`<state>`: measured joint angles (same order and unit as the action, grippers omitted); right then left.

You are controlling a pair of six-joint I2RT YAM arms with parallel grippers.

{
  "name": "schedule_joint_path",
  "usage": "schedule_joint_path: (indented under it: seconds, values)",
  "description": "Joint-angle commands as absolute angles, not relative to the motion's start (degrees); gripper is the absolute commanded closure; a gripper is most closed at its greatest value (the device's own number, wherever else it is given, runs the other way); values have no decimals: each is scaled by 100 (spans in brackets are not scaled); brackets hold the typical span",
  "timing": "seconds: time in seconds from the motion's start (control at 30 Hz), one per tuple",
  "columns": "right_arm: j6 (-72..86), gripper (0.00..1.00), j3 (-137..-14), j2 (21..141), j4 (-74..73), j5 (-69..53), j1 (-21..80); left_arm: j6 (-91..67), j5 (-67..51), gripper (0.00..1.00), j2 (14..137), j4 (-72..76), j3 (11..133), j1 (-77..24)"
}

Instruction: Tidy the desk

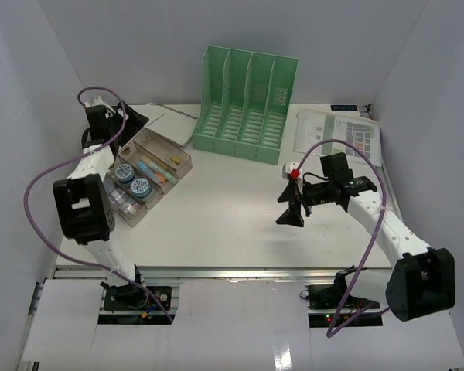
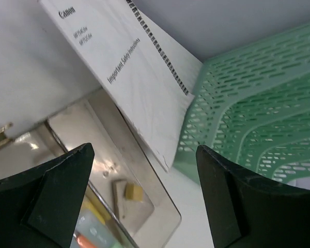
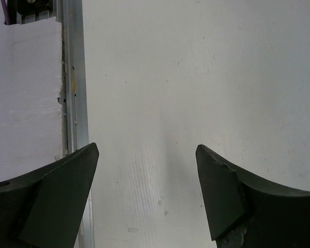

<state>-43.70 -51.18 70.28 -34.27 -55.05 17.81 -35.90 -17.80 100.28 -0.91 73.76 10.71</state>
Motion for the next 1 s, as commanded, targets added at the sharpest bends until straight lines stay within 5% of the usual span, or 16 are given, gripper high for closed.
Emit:
schedule_joint_path:
  seconds: [0.0,0.47,0.97]
  values:
    - [-4255,18,-5000,6569,-2874,-5656,1601,-3372,-1590,9,10974,92,8518,1072]
    - [-4236,18,-5036,6302,-2841,-5522,1525,-2821,-767,10,13248,-624,11295,1033]
    - [-4236,19,-5048,6279,-2842,-5519,1404,-3210,-730,13,14118,-849,12202,984]
